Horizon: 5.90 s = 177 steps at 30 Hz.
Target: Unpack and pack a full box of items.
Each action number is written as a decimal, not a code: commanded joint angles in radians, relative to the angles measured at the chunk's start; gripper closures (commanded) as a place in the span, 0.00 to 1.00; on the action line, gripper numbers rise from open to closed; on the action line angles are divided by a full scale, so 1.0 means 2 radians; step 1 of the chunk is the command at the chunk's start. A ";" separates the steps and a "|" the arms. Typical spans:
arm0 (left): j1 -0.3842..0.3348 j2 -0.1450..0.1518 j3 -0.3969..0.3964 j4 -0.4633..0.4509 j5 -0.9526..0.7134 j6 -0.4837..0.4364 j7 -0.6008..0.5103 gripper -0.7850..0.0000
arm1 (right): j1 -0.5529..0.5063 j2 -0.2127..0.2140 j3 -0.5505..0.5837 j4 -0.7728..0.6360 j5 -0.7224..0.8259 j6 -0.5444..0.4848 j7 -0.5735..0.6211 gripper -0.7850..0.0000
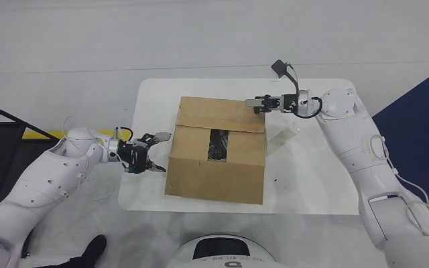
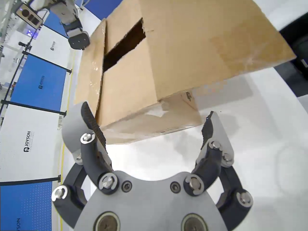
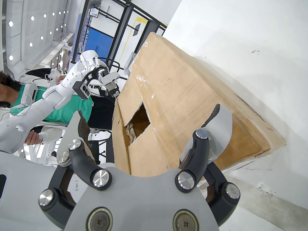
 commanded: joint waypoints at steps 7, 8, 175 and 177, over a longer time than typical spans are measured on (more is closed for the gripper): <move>-0.010 -0.020 0.013 0.000 -0.037 0.025 0.004 0.00 | 0.000 0.000 0.000 0.000 0.000 0.000 0.000 0.00; -0.011 -0.021 0.012 0.004 -0.039 0.027 0.013 0.00 | 0.000 0.000 0.000 0.000 0.000 0.000 0.000 0.00; -0.005 -0.075 0.015 -0.031 -0.652 -0.159 -0.199 0.00 | -0.038 0.041 -0.012 -0.052 0.059 -0.018 0.067 0.00; 0.013 -0.067 -0.010 -0.032 -0.622 -0.137 -0.192 0.00 | -0.038 0.041 -0.012 -0.052 0.059 -0.018 0.067 0.00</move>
